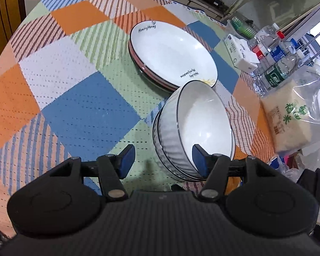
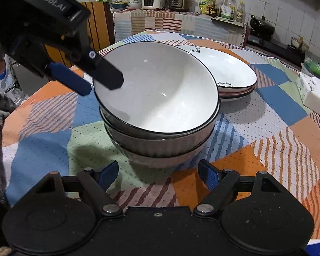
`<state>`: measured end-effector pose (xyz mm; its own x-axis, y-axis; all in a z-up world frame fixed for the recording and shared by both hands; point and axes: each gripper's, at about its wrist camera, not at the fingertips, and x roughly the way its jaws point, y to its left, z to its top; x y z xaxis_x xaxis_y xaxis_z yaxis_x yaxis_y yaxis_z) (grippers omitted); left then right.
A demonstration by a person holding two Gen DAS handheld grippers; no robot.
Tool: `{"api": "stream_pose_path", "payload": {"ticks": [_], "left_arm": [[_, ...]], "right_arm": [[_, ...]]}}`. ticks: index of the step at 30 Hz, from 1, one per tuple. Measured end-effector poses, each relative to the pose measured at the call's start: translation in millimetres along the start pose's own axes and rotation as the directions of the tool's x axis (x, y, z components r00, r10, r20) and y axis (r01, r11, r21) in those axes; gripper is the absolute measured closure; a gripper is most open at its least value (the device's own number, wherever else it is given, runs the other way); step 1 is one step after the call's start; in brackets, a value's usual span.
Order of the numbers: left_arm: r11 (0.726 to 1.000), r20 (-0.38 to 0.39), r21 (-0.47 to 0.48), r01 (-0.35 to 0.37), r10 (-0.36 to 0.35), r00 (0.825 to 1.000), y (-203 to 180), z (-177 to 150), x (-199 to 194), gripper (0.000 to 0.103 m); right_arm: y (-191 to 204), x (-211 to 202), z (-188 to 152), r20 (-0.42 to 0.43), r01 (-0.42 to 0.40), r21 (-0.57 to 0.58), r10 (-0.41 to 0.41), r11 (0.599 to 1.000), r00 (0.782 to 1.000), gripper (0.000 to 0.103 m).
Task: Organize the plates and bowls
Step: 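Grip the rim of the bowl stack with both grippers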
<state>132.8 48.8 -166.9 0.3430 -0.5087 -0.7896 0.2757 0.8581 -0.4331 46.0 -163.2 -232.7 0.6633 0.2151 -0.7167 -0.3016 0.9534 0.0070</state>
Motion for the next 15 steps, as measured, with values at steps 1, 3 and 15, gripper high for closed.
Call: {"api": "stream_pose_path", "payload": {"ticks": [1, 3, 15], "left_arm": [[1.0, 0.0, -0.006, 0.01, -0.01, 1.0, 2, -1, 2, 0.045], [0.999, 0.001, -0.021, 0.025, -0.025, 1.0, 5, -1, 5, 0.046], [0.996, 0.0, -0.02, 0.089, -0.089, 0.996, 8, -5, 21, 0.063]], "right_arm": [[0, 2, 0, 0.008, -0.005, 0.003, 0.005, 1.0, 1.0, 0.018], [-1, 4, -2, 0.026, -0.008, 0.014, 0.008, 1.0, 1.0, 0.018], [-5, 23, -4, 0.08, -0.047, 0.029, 0.044, 0.998, 0.996, 0.015]]}}
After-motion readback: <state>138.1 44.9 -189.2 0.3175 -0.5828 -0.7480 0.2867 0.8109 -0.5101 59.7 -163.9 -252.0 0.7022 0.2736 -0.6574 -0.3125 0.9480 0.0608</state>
